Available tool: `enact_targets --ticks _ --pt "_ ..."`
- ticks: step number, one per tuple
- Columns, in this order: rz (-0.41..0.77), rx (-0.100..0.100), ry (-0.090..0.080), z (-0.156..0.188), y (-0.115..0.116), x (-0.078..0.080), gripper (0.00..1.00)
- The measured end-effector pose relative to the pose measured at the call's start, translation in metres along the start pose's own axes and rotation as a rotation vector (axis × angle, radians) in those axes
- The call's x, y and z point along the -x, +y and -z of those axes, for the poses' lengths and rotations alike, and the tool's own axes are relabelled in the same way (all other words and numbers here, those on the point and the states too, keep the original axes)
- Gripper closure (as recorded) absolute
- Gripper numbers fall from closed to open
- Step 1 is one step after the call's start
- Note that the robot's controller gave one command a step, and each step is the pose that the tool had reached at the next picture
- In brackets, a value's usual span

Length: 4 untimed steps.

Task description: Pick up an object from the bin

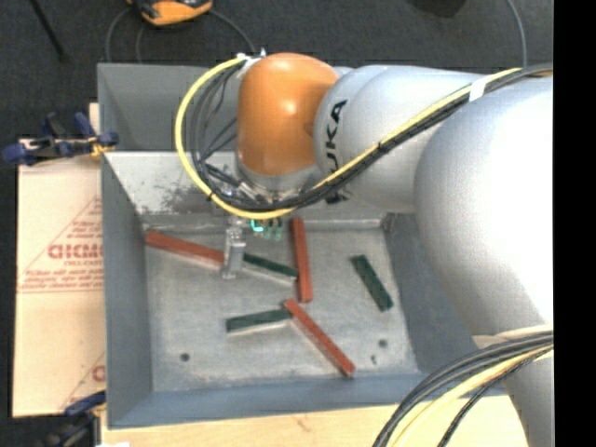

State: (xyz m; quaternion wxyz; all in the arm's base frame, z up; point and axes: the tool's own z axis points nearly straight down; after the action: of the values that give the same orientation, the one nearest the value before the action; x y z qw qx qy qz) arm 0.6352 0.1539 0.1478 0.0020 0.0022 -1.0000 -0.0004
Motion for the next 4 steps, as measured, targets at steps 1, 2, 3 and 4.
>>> enact_targets --ticks 1,2,3,4 --pt "-0.003 0.001 -0.008 0.005 -0.001 0.002 0.0" --pt "-0.127 0.003 -0.017 -0.039 0.012 0.012 0.0" --pt "-0.216 0.001 -0.004 -0.078 0.024 0.005 0.0" --pt "-0.262 0.004 0.006 -0.077 -0.02 0.017 0.0"
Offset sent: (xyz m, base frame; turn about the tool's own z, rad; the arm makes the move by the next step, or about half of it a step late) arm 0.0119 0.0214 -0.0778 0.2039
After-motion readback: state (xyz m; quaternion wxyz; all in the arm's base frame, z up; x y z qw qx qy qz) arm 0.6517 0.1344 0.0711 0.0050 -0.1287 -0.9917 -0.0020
